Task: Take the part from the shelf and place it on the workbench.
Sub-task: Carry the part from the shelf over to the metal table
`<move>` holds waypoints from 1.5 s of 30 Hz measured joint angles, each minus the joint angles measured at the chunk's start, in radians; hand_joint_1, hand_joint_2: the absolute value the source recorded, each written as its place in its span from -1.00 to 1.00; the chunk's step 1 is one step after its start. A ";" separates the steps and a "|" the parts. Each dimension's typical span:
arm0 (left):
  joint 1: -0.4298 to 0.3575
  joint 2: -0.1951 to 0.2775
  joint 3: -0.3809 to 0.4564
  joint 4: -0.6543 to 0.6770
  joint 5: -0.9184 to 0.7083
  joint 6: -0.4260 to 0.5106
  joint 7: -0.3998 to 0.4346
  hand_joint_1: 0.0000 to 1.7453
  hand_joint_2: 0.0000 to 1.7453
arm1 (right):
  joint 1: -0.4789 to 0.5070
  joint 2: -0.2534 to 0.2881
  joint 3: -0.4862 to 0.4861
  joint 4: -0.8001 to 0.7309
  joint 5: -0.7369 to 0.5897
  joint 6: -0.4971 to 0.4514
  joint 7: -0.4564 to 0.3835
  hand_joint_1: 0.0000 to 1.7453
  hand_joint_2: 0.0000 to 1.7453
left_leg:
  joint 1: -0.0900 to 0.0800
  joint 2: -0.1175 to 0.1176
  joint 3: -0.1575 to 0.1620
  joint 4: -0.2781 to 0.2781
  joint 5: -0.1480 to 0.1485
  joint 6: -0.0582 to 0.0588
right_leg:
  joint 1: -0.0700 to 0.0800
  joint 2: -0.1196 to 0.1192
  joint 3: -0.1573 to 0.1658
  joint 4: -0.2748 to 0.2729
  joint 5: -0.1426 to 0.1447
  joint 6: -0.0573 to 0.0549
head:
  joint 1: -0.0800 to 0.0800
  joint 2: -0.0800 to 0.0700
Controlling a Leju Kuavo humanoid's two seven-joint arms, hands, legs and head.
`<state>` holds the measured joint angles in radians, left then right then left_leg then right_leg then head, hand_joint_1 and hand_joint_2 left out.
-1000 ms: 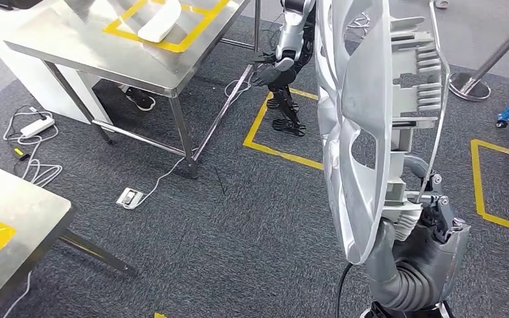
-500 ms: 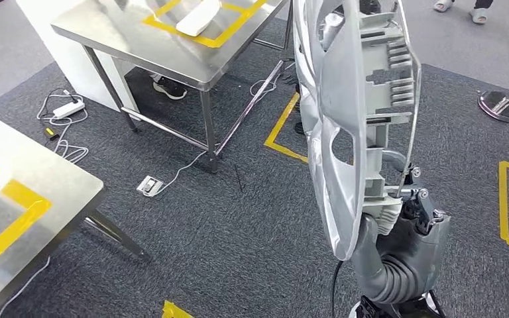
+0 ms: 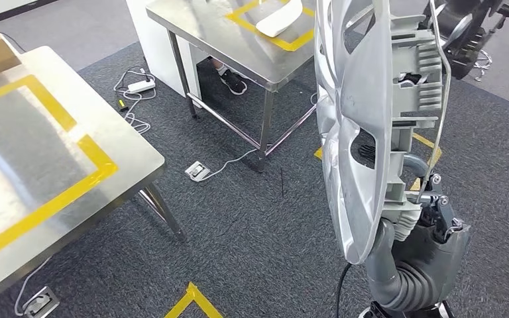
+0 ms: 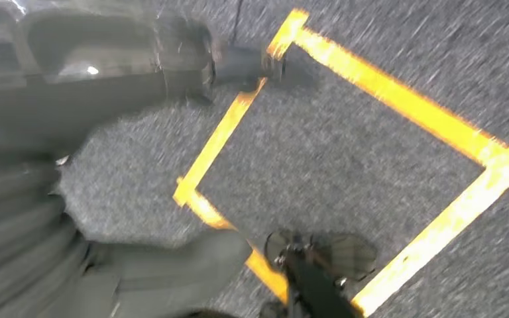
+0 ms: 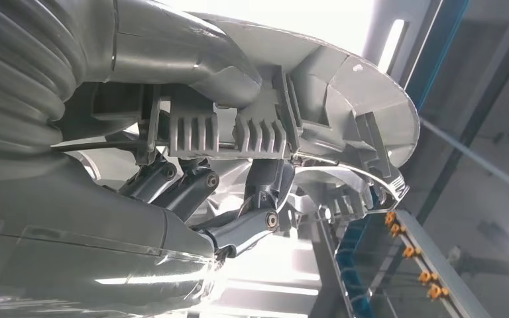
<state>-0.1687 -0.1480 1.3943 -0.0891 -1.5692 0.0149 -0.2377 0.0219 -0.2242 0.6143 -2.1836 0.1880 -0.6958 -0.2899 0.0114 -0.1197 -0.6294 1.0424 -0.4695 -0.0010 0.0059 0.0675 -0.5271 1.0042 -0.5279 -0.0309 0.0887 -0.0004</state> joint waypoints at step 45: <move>-0.002 0.004 0.000 0.000 0.000 0.000 -0.005 -1.00 1.00 | -0.021 0.000 -0.012 0.015 -0.022 0.012 -0.001 1.00 1.00 | -0.008 0.213 0.036 0.001 -0.032 -0.019 | -0.006 -0.159 0.006 -0.001 -0.003 0.031 | -0.057 0.000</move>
<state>-0.1706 -0.1443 1.3939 -0.0889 -1.5694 0.0153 -0.2422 0.0004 -0.2240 0.6022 -2.1685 0.1657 -0.6843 -0.2911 0.0033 0.0936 -0.5932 1.0439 -0.5015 -0.0202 -0.0005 -0.0917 -0.5211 1.0034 -0.5311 -0.0003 0.0314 -0.0004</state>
